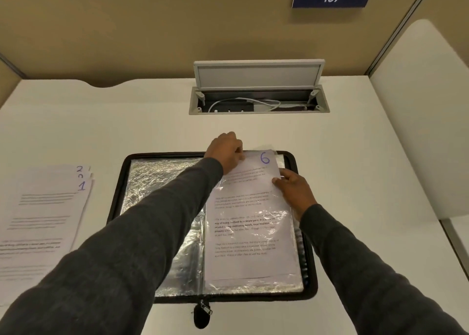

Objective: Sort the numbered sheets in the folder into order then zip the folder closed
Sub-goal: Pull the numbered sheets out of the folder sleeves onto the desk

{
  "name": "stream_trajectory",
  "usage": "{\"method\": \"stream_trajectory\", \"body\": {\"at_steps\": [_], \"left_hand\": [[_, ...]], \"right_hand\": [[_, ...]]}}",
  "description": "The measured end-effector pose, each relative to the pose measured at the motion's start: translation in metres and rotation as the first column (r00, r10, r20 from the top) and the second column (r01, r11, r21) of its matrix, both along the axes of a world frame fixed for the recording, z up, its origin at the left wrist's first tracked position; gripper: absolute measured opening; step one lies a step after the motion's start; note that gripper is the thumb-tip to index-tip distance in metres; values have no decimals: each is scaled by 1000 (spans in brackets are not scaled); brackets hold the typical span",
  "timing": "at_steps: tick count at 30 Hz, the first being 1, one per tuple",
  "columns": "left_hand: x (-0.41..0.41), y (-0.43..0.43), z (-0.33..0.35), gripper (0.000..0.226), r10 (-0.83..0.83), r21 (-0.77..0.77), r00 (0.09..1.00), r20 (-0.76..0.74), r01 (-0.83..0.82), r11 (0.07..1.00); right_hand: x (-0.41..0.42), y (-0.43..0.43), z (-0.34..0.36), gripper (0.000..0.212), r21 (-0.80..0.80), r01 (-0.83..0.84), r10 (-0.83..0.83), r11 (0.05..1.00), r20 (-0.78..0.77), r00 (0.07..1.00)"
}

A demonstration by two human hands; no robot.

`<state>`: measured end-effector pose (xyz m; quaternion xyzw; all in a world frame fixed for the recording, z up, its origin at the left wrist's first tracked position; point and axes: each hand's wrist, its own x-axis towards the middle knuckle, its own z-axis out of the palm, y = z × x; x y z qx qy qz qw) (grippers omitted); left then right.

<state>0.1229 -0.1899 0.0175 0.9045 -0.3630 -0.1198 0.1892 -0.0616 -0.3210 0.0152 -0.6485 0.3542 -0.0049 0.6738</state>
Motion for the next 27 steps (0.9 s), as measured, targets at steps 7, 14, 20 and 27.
{"method": "stream_trajectory", "body": {"at_steps": [7, 14, 20, 27], "left_hand": [[1, 5, 0, 13, -38, -97, 998, -40, 34, 995], [0, 2, 2, 6, -88, -176, 965, -247, 45, 983], [3, -5, 11, 15, -45, -99, 891, -451, 0, 995], [8, -11, 27, 22, -8, 185, 870, -493, 114, 976]], "right_hand": [[-3, 0, -8, 20, -87, 22, -25, 996, -40, 999], [-7, 4, -6, 20, -85, 38, -42, 996, -37, 998], [-10, 5, -6, 19, -54, 60, -61, 997, -21, 998], [-11, 7, -5, 17, -75, 78, -80, 994, -17, 997]]}}
